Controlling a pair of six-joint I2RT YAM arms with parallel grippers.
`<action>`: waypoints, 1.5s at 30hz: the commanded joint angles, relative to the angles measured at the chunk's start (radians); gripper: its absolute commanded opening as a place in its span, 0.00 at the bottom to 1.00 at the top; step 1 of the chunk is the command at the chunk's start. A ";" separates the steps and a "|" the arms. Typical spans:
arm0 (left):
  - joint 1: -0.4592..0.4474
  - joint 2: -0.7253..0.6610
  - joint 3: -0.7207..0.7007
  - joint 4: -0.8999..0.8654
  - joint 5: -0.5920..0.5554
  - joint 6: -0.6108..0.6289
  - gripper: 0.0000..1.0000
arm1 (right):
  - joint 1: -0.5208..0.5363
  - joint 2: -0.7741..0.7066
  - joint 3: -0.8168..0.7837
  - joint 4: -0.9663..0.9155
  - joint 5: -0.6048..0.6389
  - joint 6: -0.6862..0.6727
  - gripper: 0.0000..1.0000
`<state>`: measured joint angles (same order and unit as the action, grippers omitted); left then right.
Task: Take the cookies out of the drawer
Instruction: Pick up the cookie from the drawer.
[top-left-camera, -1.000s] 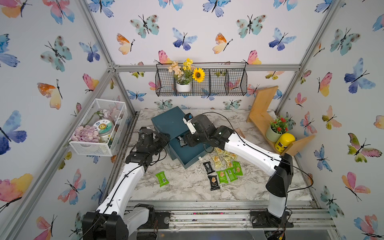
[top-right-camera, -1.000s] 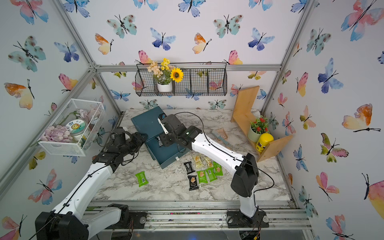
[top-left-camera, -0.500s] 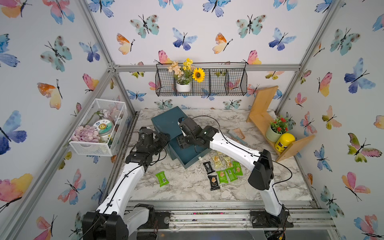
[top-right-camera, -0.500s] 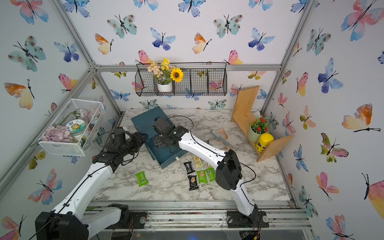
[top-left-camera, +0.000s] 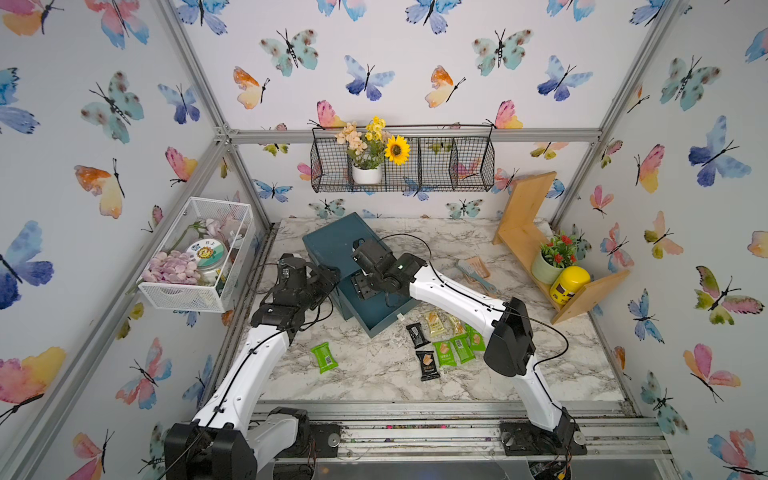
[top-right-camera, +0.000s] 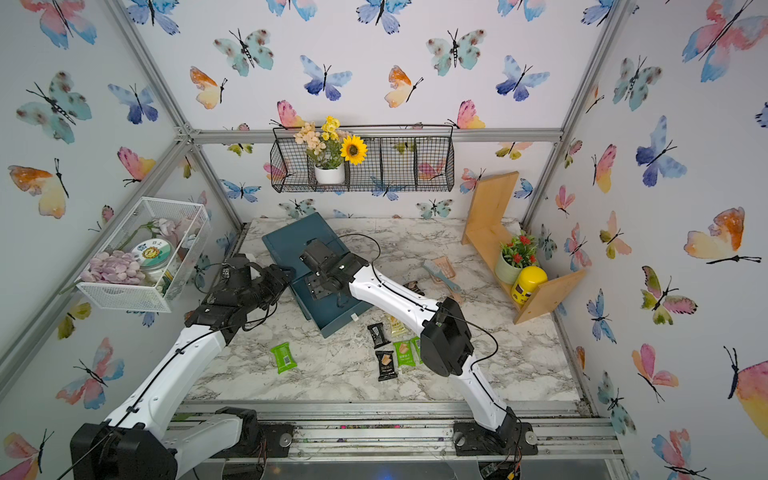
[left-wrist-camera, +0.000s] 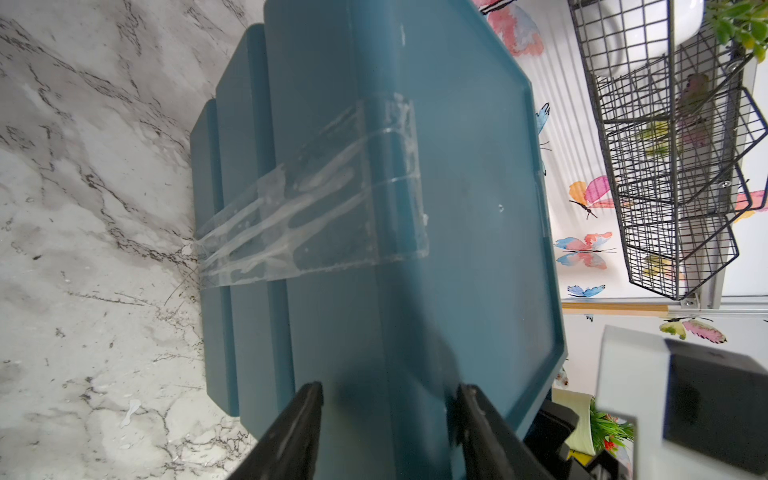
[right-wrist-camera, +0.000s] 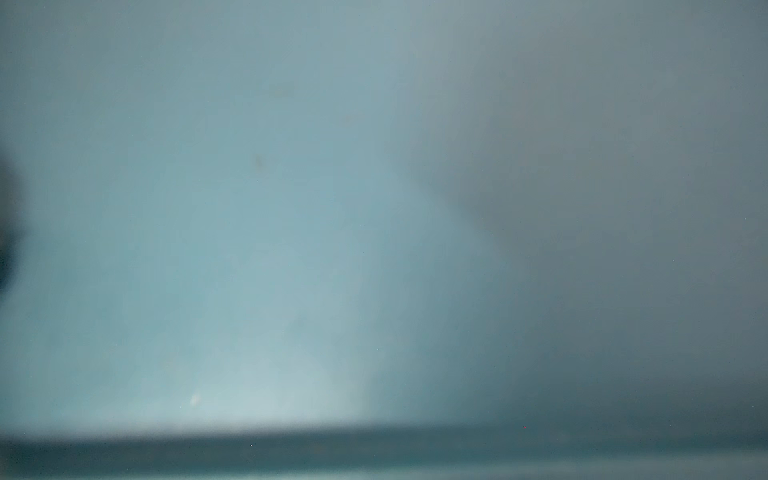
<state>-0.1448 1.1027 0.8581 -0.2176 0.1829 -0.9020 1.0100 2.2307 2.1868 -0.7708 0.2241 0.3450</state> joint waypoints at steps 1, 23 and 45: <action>0.004 0.021 -0.007 -0.076 0.010 0.014 0.55 | 0.009 0.036 0.030 -0.030 0.048 -0.018 0.69; 0.004 0.022 -0.004 -0.075 0.010 0.015 0.55 | 0.009 -0.002 0.000 -0.006 0.037 -0.015 0.38; 0.004 0.022 -0.005 -0.072 0.014 0.014 0.55 | 0.027 -0.382 -0.301 0.021 0.071 0.016 0.31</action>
<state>-0.1448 1.1061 0.8581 -0.2127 0.1852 -0.9024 1.0321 1.9079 1.9293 -0.7513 0.2565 0.3397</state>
